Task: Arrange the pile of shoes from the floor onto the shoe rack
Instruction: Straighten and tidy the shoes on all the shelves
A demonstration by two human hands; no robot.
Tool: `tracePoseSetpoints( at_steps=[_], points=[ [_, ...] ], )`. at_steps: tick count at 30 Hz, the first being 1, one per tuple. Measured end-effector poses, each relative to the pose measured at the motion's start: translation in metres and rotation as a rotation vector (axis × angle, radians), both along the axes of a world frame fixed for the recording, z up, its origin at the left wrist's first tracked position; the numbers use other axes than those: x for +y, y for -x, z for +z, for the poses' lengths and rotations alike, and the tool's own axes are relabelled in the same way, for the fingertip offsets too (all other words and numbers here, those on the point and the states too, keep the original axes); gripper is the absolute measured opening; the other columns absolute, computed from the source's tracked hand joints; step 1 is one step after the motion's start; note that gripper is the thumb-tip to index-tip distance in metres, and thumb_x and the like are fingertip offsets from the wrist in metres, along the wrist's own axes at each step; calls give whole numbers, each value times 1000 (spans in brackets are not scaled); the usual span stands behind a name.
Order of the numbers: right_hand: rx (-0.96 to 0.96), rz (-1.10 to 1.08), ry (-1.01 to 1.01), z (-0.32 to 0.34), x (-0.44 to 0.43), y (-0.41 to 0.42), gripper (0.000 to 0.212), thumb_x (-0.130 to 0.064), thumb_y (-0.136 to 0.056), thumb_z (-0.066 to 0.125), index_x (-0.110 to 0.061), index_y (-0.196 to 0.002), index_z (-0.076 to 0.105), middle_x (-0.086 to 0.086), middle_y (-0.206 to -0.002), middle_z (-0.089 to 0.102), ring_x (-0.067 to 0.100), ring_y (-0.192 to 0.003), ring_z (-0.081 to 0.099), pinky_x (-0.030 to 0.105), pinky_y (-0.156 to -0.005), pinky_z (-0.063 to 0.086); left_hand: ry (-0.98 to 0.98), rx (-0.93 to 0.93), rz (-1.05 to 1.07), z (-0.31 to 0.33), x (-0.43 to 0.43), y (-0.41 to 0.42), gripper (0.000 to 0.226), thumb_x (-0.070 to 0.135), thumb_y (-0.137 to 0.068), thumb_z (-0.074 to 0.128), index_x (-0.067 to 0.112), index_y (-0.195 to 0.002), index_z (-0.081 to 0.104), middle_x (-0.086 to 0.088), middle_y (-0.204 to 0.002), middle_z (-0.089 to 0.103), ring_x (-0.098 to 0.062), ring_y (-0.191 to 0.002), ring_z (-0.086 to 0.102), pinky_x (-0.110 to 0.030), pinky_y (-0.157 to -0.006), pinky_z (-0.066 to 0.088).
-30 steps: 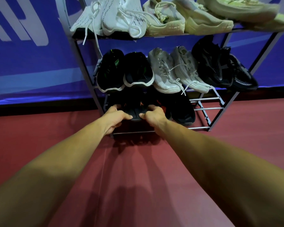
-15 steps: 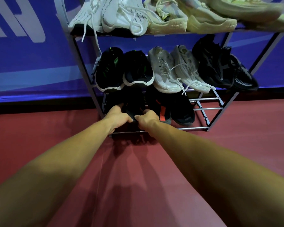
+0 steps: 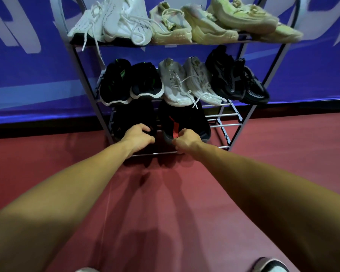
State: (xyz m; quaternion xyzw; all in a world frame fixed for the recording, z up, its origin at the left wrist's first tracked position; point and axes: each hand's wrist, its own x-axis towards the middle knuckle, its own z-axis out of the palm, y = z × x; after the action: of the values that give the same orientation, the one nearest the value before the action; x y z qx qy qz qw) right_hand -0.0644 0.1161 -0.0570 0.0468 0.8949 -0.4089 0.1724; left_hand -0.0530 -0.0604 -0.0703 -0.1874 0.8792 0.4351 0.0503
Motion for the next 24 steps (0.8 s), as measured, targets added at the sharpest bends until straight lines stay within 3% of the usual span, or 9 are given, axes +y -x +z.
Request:
tracePoseSetpoints(
  at_steps=[4,6,10,12,14,16,19,22,24],
  points=[
    [6,6,-83,4,29,-2,29,-26,-87,65,-11,-112,68,12,-104,74,27,-95,69,30,-80,53,-15,-43,-72,-3,25,0,42,27,-70,81,24,-108,64,-8,-104,70,-24,-99,67,-35,-93,52],
    [8,4,-106,0,39,1,29,-28,-88,65,-13,-113,65,9,-107,70,28,-99,65,29,-74,46,-30,-69,-97,-8,34,5,45,29,-69,80,22,-111,63,-9,-106,70,-26,-100,67,-36,-94,53],
    [-14,-12,-99,-8,44,15,25,-30,-84,66,-10,-98,66,14,-99,73,28,-82,65,29,-65,44,-20,-103,-112,-13,46,15,55,33,-68,79,21,-118,60,-8,-111,69,-28,-107,66,-38,-96,53],
    [-27,-27,-82,-12,40,23,28,-28,-85,65,-7,-102,67,13,-89,74,24,-67,64,27,-58,45,-17,-137,-123,-14,50,19,50,33,-68,77,20,-113,60,-6,-106,68,-25,-99,66,-35,-90,54],
    [-32,-25,-67,-17,32,29,27,-25,-86,64,-7,-105,66,13,-89,74,23,-64,66,26,-55,45,-40,-168,-134,-15,53,22,43,35,-66,75,19,-103,62,-5,-99,69,-22,-86,64,-31,-75,52],
    [-46,-47,-21,-25,21,37,30,-24,-87,62,-7,-111,65,16,-101,74,29,-80,72,27,-60,49,-39,-173,-132,-19,54,28,55,40,-56,70,21,-106,63,-6,-98,70,-25,-84,67,-31,-67,48],
    [-46,-153,9,-36,8,49,44,-26,-90,62,-5,-128,57,19,-122,67,36,-111,65,34,-87,52,-36,-170,-98,-28,53,39,70,39,-53,69,17,-118,56,-11,-105,70,-29,-96,70,-35,-72,54],
    [-55,-224,27,-40,4,54,50,-24,-90,60,-6,-136,49,21,-126,63,39,-116,62,38,-97,51,-57,-173,-65,-27,53,42,73,31,-62,69,14,-129,45,-11,-102,67,-28,-95,70,-35,-74,55],
    [-53,-244,36,-42,5,54,51,-22,-90,60,-9,-137,47,20,-122,65,39,-114,62,39,-97,52,-78,-163,-37,-28,51,42,54,24,-73,68,17,-123,46,-9,-95,69,-26,-87,72,-31,-66,51]
  ],
)
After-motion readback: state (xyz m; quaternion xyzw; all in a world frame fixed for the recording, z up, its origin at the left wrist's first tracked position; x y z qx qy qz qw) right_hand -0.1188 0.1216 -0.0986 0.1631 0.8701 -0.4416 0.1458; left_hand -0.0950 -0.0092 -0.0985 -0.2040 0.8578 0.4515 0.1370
